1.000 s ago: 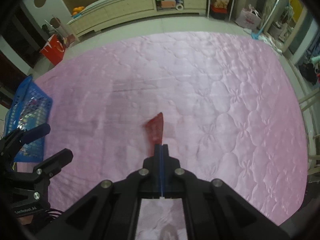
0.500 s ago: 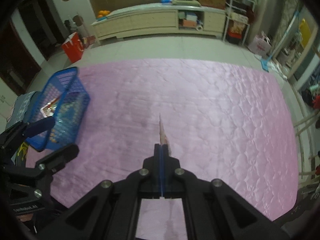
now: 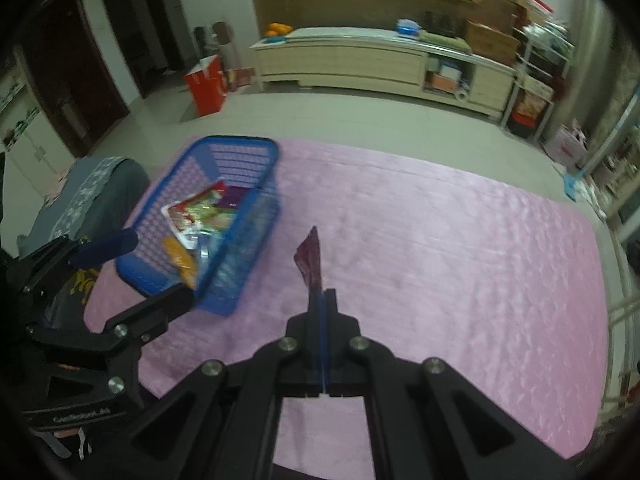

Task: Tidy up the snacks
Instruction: 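Carry the red snack bag with the right gripper over the basket, then open the right gripper to drop the red snack bag into the basket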

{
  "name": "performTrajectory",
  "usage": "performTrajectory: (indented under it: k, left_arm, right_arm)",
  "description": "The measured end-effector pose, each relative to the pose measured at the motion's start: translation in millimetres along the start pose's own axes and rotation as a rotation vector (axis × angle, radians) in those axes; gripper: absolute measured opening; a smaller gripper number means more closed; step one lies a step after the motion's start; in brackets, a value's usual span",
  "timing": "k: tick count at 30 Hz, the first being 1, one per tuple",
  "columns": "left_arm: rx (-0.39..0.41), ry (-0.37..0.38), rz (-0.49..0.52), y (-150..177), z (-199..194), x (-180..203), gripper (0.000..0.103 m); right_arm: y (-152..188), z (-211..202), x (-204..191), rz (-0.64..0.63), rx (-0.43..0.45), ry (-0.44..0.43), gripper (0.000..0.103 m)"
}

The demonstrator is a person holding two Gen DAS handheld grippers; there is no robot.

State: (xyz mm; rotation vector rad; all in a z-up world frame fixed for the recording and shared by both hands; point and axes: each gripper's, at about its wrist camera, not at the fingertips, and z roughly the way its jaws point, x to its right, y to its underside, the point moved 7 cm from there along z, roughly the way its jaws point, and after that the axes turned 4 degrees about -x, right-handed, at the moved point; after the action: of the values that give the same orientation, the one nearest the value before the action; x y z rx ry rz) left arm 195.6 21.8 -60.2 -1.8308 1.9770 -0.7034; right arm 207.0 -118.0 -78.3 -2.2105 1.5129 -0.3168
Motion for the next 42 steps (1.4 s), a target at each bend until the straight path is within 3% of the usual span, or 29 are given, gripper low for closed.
performTrajectory:
  k: [8, 17, 31, 35, 42]
  left_arm:
    - [0.002, -0.065, -0.066, 7.4, -14.4, -66.0, 0.077]
    - [0.006, -0.092, -0.099, 7.5, -16.4, -106.1, 0.077]
    - [-0.067, -0.052, -0.147, 15.1, 32.8, -130.0, 0.077]
    - [-0.075, -0.048, -0.159, 17.1, 38.1, -135.2, 0.077]
    - [-0.084, -0.039, -0.174, 20.7, 40.2, -136.8, 0.077]
  right_arm:
    - [-26.1, 15.6, -59.8, -0.081, -0.003, -0.042, 0.002]
    - [-50.1, 38.9, -101.2, -0.131, -0.024, -0.058, 0.002]
    - [-56.6, 104.6, -102.7, -0.096, -0.127, -0.004, 0.002]
    - [-54.0, 110.5, -98.5, -0.091, -0.135, 0.031, 0.002]
    - [-51.6, 111.3, -99.4, -0.079, -0.148, 0.015, 0.002]
